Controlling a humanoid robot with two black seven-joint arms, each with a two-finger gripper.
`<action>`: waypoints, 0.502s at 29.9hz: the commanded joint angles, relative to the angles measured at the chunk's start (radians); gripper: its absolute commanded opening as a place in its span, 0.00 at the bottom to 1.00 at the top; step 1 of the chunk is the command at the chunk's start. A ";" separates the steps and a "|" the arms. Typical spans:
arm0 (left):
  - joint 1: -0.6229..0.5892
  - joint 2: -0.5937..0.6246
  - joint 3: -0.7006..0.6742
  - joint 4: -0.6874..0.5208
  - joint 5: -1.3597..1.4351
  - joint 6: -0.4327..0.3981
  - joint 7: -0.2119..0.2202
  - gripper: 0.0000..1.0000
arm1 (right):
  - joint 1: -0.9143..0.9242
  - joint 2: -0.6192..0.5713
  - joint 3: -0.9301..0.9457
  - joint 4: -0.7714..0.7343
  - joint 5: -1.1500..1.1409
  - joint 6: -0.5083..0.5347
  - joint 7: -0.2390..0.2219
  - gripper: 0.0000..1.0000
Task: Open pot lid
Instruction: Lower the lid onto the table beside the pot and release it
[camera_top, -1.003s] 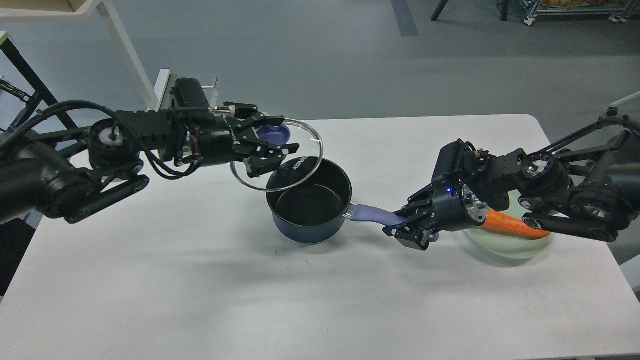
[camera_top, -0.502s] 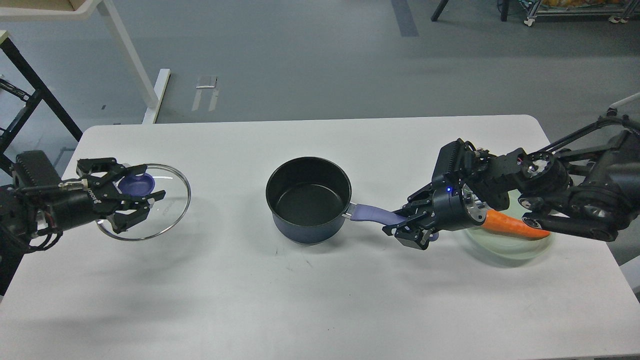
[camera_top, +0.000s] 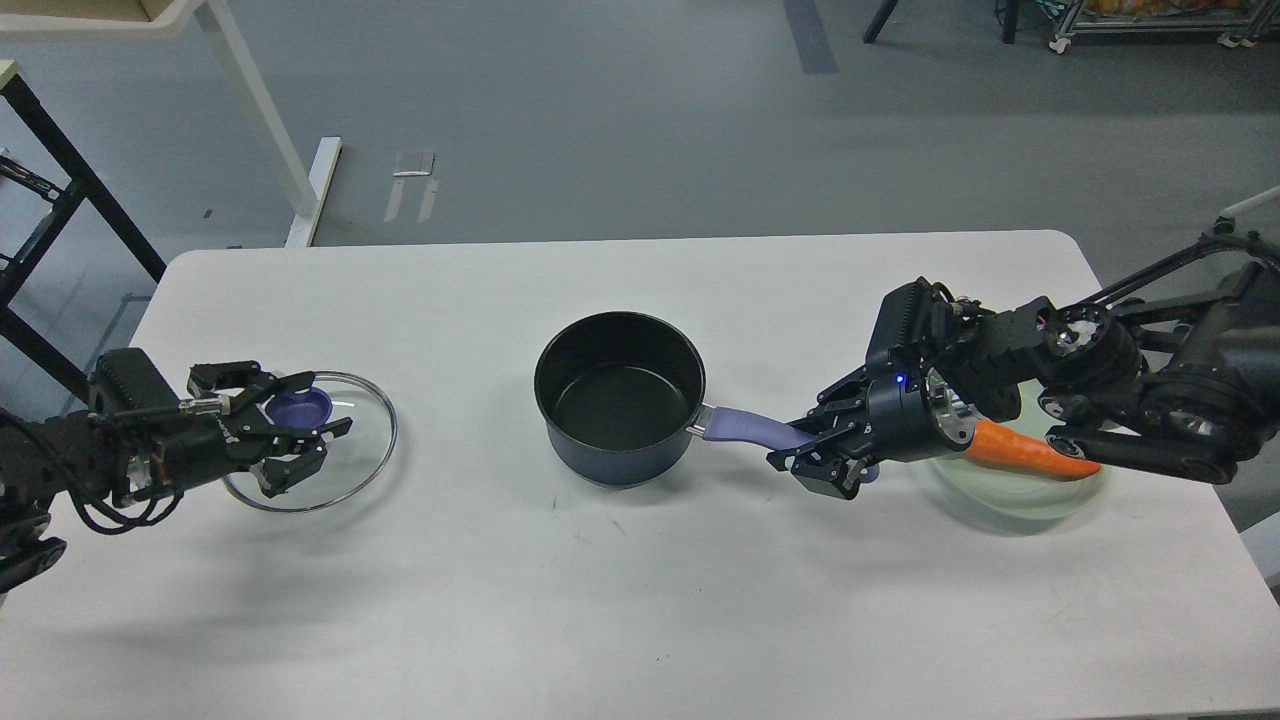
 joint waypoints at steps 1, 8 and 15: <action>0.009 -0.004 0.000 0.004 0.000 -0.001 0.000 0.48 | -0.002 0.000 0.000 0.000 0.000 0.000 0.000 0.30; 0.012 -0.009 0.001 0.024 -0.014 -0.001 0.000 0.72 | -0.005 0.000 0.000 0.000 0.000 -0.001 0.000 0.30; 0.009 -0.019 0.008 0.027 -0.043 -0.001 0.000 0.89 | -0.006 0.000 0.000 0.000 0.000 -0.001 0.000 0.30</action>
